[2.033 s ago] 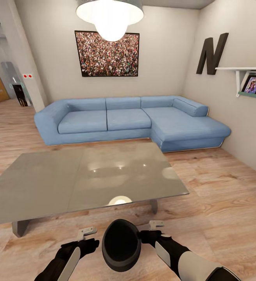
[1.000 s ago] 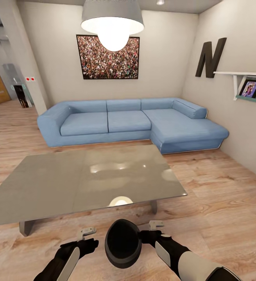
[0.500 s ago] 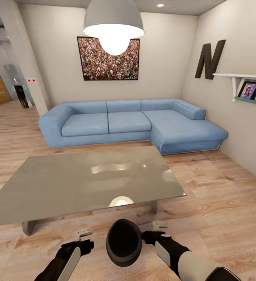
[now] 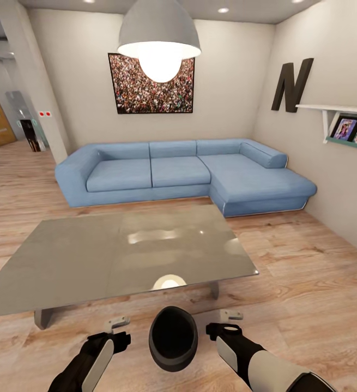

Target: Place each of the two pumpkins and all three candles from the living room inside a cabinet in the living room (use any cabinet), then make sure every cabinet is closed, and position the cauldron so it is next to a table in the living room.

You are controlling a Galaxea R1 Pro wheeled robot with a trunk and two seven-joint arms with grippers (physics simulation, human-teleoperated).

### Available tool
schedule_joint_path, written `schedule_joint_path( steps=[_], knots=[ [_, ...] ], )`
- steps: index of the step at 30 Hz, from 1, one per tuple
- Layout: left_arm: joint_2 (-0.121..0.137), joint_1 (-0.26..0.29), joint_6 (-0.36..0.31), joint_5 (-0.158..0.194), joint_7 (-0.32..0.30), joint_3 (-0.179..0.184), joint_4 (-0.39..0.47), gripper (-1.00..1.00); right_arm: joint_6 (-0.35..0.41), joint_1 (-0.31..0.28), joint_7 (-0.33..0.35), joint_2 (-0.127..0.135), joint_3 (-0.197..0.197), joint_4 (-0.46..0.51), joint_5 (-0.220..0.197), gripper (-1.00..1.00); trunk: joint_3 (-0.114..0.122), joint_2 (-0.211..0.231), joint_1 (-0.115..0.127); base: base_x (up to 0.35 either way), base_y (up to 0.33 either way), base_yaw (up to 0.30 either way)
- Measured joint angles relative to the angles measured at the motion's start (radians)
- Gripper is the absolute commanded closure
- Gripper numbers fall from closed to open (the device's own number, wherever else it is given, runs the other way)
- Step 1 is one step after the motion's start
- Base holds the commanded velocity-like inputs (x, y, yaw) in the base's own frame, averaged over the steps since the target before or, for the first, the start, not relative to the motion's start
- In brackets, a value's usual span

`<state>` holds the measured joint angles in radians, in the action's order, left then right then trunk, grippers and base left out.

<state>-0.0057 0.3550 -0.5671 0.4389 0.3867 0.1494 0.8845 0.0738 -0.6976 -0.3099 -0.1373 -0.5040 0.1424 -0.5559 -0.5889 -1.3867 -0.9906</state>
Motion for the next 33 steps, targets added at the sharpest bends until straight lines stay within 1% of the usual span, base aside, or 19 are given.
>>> schedule_joint_path(
  steps=[13, 19, 23, 25, 26, 27, 28, 31, 33],
  knots=[
    [0.000, 0.000, 0.000, 0.001, 0.002, 0.000, -0.006, -1.00, -0.014, 0.000, -0.002, 0.000, 0.000, -0.001, 0.002, -1.00, 0.043, 0.091, 0.050, 0.000, 0.000, 0.000],
    [-0.002, 0.000, 0.000, 0.000, -0.004, 0.003, -0.066, -1.00, -0.017, 0.000, -0.001, 0.000, 0.000, -0.001, 0.002, -1.00, 0.071, 0.133, 0.073, 0.000, 0.000, 0.000],
    [-0.002, 0.000, 0.015, -0.002, -0.012, 0.003, -0.166, -1.00, -0.024, 0.000, 0.003, 0.004, 0.001, -0.002, 0.002, -1.00, 0.090, 0.161, 0.088, 0.000, 0.000, 0.000],
    [-0.002, 0.000, 0.051, -0.005, -0.014, 0.002, -0.257, -1.00, -0.044, 0.000, 0.002, 0.007, 0.001, -0.005, 0.003, -1.00, 0.099, 0.175, 0.096, 0.000, 0.000, 0.000],
    [-0.002, 0.000, 0.086, -0.005, -0.014, 0.002, -0.298, -1.00, -0.056, 0.001, 0.002, 0.008, 0.002, -0.011, 0.004, -1.00, 0.104, 0.182, 0.100, 0.000, 0.000, 0.000],
    [-0.001, 0.000, 0.148, -0.005, -0.015, 0.001, -0.350, -1.00, -0.070, 0.001, 0.002, 0.009, 0.002, -0.023, 0.005, -1.00, 0.109, 0.189, 0.104, 0.000, 0.000, 0.000],
    [-0.001, 0.000, 0.185, -0.005, -0.016, 0.001, -0.381, -1.00, -0.077, 0.002, 0.001, 0.009, 0.002, -0.029, 0.005, -1.00, 0.114, 0.196, 0.107, 0.000, 0.000, 0.000],
    [-0.001, 0.000, 0.240, -0.006, -0.017, 0.002, -0.439, -1.00, -0.086, 0.003, 0.002, 0.010, 0.002, -0.037, 0.005, -1.00, 0.128, 0.217, 0.119, 0.000, 0.000, 0.000],
    [-0.002, 0.000, 0.259, -0.006, -0.017, 0.009, -0.461, -1.00, -0.092, 0.003, 0.002, 0.010, 0.002, -0.040, 0.005, -1.00, 0.138, 0.231, 0.127, 0.000, 0.000, 0.000]
  ],
)
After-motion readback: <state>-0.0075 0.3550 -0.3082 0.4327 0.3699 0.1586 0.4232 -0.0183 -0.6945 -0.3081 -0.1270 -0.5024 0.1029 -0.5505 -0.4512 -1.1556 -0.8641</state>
